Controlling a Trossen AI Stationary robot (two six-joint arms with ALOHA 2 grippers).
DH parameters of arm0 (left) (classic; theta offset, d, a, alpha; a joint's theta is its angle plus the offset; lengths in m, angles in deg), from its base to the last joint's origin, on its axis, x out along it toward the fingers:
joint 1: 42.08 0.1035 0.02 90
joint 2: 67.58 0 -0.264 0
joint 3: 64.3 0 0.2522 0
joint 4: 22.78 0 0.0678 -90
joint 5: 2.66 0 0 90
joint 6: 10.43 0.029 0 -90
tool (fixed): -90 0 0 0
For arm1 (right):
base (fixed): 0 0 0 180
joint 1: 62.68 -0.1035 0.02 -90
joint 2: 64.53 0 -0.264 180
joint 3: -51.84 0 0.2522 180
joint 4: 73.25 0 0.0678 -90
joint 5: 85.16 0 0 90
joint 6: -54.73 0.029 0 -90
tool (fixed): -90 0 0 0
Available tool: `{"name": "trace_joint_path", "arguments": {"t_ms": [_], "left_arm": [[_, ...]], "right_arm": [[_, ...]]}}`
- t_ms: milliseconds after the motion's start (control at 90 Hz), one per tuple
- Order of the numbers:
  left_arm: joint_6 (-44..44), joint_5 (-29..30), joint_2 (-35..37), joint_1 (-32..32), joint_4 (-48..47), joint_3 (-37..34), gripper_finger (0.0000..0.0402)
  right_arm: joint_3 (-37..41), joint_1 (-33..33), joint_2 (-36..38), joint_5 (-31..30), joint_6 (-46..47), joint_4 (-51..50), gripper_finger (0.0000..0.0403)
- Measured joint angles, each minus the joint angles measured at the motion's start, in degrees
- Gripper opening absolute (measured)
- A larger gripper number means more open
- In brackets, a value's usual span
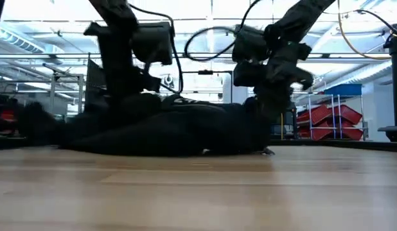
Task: Unpack backpack
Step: Prepare the black backpack
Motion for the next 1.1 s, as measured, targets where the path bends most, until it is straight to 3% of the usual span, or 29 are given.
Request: {"name": "trace_joint_path", "arguments": {"t_ms": [233,344,544,756,967,1100], "left_arm": [[15.7,0.3,-0.1,3.8,5.7,1.0,0.0000],[19.7,0.3,0.0,3.0,1.1,4.0,0.0000],[19.6,0.2,5.1,-4.8,-11.6,10.8,0.0000],[14.8,-0.2,11.9,-14.7,-11.0,12.9,0.0000],[10.5,-0.2,12.9,-21.0,-12.1,12.8,0.0000],[10.4,-0.2,12.9,-23.0,-12.3,12.8,0.0000]], "right_arm": [[0.8,-9.8,0.0,-0.1,2.4,11.9,0.0001],[-1.0,-11.9,0.7,-6.5,5.2,12.0,0.0001],[-8.1,-13.3,7.1,-15.7,7.7,4.4,0.0000],[-9.6,-13.6,11.0,-16.7,18.1,-2.1,0.0004],[-9.6,-18.0,8.6,-16.3,21.9,-1.5,0.0073],[-9.6,-21.1,4.5,-23.3,19.5,2.6,0.0132]]}}
